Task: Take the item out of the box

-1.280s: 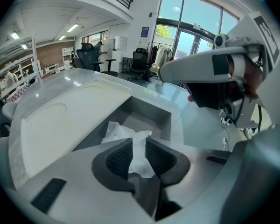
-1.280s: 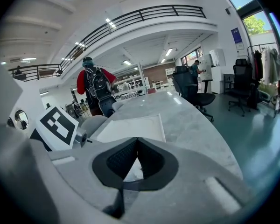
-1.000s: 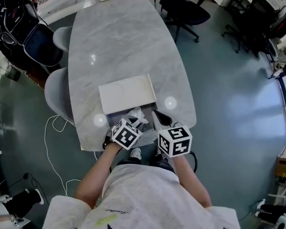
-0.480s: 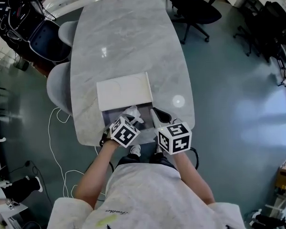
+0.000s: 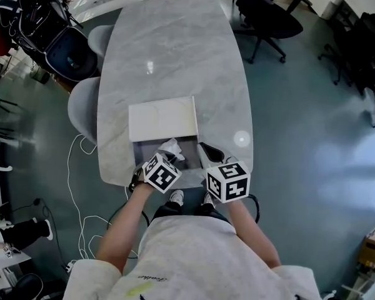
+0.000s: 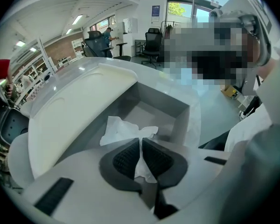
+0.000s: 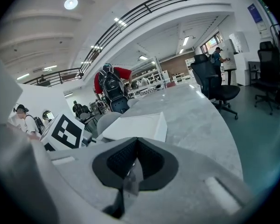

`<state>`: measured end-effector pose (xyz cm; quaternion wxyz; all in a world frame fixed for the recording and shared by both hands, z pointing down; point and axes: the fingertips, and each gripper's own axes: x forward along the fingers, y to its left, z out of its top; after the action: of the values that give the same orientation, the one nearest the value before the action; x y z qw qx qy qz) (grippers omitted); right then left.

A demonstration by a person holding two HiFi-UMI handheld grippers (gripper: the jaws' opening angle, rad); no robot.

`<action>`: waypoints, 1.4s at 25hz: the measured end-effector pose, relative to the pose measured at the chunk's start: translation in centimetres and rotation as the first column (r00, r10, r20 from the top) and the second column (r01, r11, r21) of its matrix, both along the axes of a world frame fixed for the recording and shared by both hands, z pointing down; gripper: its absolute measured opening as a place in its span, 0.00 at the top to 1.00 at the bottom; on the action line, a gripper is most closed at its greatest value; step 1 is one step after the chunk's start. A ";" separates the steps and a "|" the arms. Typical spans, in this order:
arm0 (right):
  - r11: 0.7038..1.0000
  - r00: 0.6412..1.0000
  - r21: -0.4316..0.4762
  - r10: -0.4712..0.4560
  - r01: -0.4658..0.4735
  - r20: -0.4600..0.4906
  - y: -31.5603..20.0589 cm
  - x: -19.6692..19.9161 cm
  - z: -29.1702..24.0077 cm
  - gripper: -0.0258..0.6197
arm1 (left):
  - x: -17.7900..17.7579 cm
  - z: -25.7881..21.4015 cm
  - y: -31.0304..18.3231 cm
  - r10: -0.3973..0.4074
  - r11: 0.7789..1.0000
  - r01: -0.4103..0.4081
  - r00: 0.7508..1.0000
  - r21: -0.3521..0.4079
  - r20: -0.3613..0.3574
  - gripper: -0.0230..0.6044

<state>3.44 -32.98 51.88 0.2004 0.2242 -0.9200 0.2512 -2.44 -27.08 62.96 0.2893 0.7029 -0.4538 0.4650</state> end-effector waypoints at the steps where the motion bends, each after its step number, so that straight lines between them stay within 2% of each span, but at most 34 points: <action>1: 1.000 1.000 0.001 -0.006 0.006 0.004 0.0 0.1 -0.1 0.95 | 0.1 -0.1 0.1 -0.007 1.000 0.007 1.000 0.003 -0.001 0.92; 5: 0.999 0.999 0.009 -0.035 0.035 0.019 0.2 0.5 -0.7 0.95 | 0.9 -1.5 0.2 -0.058 0.998 0.059 0.998 0.035 -0.034 0.93; 14: 0.992 0.991 0.035 -0.124 0.123 0.042 1.2 -0.9 -1.9 0.95 | 0.8 -5.0 0.6 -0.131 0.981 0.135 0.991 0.137 -0.041 0.93; 18: 0.988 0.988 0.056 -0.149 0.146 0.051 2.2 -1.9 -2.8 0.95 | 0.1 -6.6 1.6 -0.167 0.967 0.176 0.984 0.186 -0.058 0.93; 21: 0.984 0.985 0.082 -0.162 0.158 0.055 2.9 -2.3 -3.6 0.95 | -0.5 -8.2 1.9 -0.208 0.945 0.225 0.974 0.239 -0.094 0.93; 24: 0.980 0.983 0.108 -0.172 0.165 0.059 3.4 -2.5 -4.4 0.95 | -1.2 -10.3 1.7 -0.252 0.908 0.285 0.957 0.307 -0.144 0.93; 27: 0.979 0.983 0.131 -0.168 0.158 0.070 3.4 -2.6 -5.5 0.95 | -1.6 -13.3 1.4 -0.288 0.857 0.357 0.930 0.371 -0.229 0.94; 31: 0.976 0.984 0.161 -0.160 0.146 0.077 3.2 -2.9 -6.7 0.95 | -2.6 -17.4 0.9 -0.307 0.777 0.426 0.899 0.464 -0.311 0.94; 35: 0.972 0.984 0.192 -0.155 0.137 0.085 3.2 -3.1 -7.9 0.95 | -3.8 -20.0 0.9 -0.327 0.695 0.501 0.859 0.516 -0.394 0.94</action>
<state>0.32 -29.78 44.01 0.1504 0.1606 -0.9623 0.1598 -6.25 -26.17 43.01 0.2080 0.6924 -0.6809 0.1170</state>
